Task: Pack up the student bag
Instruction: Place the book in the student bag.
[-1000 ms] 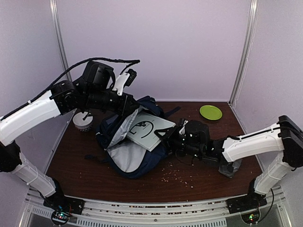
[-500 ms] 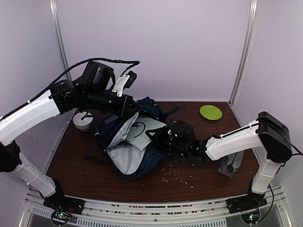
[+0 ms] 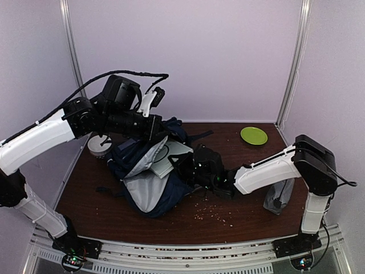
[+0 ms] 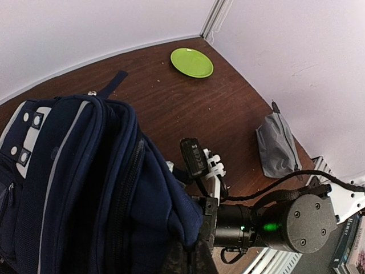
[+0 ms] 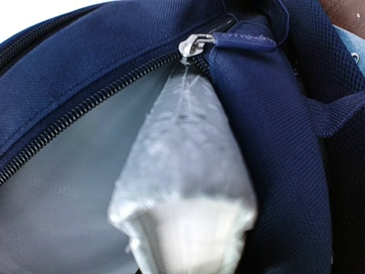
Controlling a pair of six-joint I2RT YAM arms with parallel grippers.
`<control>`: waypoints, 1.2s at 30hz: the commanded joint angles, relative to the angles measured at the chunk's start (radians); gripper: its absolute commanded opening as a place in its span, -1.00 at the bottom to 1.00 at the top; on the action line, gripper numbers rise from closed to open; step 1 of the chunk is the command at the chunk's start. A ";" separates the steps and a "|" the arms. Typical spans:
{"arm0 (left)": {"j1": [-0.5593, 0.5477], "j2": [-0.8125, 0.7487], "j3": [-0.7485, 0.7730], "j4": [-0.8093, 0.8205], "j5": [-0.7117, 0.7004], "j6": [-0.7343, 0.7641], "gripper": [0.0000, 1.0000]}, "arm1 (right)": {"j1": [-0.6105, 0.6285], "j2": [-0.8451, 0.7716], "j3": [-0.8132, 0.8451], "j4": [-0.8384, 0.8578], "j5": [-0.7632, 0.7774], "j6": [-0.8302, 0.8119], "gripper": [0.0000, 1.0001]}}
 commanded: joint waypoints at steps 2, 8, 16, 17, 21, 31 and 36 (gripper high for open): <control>-0.051 -0.020 0.062 0.311 0.038 0.003 -1.00 | -0.017 -0.100 -0.033 0.155 0.094 -0.049 -1.00; -0.050 0.033 0.101 0.304 0.005 0.025 -1.00 | -0.054 -0.223 -0.088 -0.032 0.008 -0.135 -1.00; -0.050 0.147 0.224 0.281 0.039 0.024 -1.00 | -0.077 -0.363 -0.066 -0.306 -0.034 -0.234 -1.00; -0.050 0.156 0.235 0.279 0.043 0.022 -1.00 | -0.081 -0.379 -0.068 -0.321 -0.039 -0.242 -1.00; -0.050 0.190 0.272 0.290 0.062 0.010 -1.00 | -0.097 -0.421 -0.060 -0.371 -0.074 -0.261 -1.00; -0.051 0.244 0.344 0.347 0.177 -0.091 -1.00 | -0.098 -0.278 -0.022 -0.206 -0.124 -0.167 -1.00; -0.053 0.245 0.327 0.373 0.195 -0.117 -1.00 | -0.098 -0.164 0.027 -0.126 -0.126 -0.114 -1.00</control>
